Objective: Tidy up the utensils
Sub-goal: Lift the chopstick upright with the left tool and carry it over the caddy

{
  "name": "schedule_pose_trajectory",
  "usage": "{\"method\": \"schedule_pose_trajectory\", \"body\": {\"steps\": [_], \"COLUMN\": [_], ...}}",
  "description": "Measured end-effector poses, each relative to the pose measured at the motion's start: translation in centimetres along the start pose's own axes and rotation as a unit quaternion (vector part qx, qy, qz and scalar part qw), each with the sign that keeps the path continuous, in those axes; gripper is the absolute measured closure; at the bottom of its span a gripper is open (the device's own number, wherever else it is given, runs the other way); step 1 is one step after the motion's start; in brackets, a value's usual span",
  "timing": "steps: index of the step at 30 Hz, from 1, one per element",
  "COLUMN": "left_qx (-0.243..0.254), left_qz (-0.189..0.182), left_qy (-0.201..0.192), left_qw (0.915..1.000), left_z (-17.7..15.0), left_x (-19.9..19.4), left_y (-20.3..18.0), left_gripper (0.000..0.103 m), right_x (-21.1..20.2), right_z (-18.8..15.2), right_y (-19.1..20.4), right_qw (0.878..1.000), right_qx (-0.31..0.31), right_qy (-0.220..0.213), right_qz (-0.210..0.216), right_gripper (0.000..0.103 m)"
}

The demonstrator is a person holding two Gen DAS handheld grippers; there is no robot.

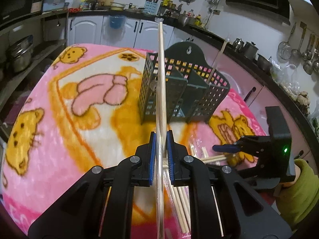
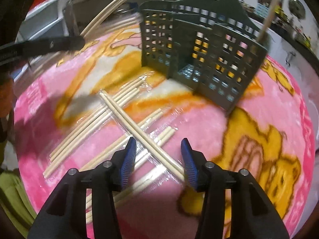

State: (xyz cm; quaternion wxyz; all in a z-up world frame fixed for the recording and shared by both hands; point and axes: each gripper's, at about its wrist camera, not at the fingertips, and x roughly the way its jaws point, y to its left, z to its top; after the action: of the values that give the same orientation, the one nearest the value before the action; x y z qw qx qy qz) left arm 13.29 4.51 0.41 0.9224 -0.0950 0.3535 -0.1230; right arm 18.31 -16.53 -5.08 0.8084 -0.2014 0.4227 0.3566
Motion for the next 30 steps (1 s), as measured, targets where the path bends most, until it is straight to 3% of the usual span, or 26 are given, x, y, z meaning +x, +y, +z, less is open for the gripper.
{"method": "schedule_pose_trajectory", "body": {"steps": [4,12,21,30], "left_qx": [0.0,0.012,0.02,0.026], "left_qz": [-0.007,-0.017,-0.032,-0.04], "left_qy": [-0.007,-0.021,-0.04,-0.076], "left_qw": [1.0,0.9996,0.9985,0.9959], "left_z": [0.9,2.6,4.5,7.3], "left_x": [0.0,-0.1,-0.5,-1.5], "left_y": [-0.2,-1.1,-2.3,-3.3], "left_gripper": [0.096,0.096,0.096,0.096], "right_x": [0.9,-0.1,-3.9,-9.7], "right_z": [0.4,0.6,0.9,3.3], "right_y": [0.6,0.3,-1.1,-3.8], "right_qw": [1.0,0.999,0.995,0.979], "right_qx": [-0.016,0.004,0.043,0.097], "right_qy": [0.014,-0.002,-0.059,-0.174], "right_qz": [0.02,0.048,0.063,0.055], "right_gripper": [0.062,0.097,0.097,0.097]}}
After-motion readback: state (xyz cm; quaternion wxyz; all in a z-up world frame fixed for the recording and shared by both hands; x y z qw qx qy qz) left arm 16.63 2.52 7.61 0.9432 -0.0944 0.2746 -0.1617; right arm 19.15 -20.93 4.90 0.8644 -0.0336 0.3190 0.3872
